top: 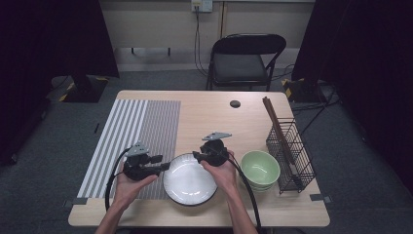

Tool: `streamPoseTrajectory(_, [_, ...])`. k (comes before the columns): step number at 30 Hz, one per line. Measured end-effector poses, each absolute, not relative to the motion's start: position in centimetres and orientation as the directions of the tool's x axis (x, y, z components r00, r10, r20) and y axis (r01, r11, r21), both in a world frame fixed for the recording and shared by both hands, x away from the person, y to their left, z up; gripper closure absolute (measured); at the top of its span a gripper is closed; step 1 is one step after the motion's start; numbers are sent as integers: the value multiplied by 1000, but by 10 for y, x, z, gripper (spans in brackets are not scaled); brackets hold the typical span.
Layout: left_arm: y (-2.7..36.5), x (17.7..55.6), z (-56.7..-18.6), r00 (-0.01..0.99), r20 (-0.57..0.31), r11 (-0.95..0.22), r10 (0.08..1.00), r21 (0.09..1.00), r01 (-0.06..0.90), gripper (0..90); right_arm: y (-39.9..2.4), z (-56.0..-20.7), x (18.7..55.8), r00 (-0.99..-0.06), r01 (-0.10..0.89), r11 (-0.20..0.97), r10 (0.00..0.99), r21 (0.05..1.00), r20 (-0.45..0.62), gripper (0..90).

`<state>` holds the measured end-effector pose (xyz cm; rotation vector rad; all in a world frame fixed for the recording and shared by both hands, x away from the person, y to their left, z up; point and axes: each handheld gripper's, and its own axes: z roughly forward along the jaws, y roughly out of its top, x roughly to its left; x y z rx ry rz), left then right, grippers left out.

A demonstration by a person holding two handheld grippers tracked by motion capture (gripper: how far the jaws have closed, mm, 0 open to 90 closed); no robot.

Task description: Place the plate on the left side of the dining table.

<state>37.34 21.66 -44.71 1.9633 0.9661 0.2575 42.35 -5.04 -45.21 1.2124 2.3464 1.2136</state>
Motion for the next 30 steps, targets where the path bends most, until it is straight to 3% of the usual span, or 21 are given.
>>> streamPoseTrajectory(3, [216, 376, -454, 658, -207, -274, 724, 789, 550, 568, -54, -455, 424, -618, 573, 306, 771, 761, 156, 671])
streamPoseTrajectory(8, [218, 380, -459, 658, -243, -269, 713, 772, 576, 721, -58, -460, 425, -619, 578, 290, 765, 762, 178, 785])
streamPoseTrajectory(15, [216, 383, -462, 659, -258, -269, 707, 763, 588, 840, -60, -460, 426, -615, 589, 271, 762, 762, 204, 832])
streamPoseTrajectory(18, [218, 385, -463, 657, -283, -253, 699, 761, 597, 855, -62, -459, 428, -617, 591, 256, 754, 765, 225, 869])
streamPoseTrajectory(30, [219, 387, -463, 648, -308, -240, 697, 751, 615, 858, -64, -462, 427, -624, 582, 248, 747, 775, 229, 855])
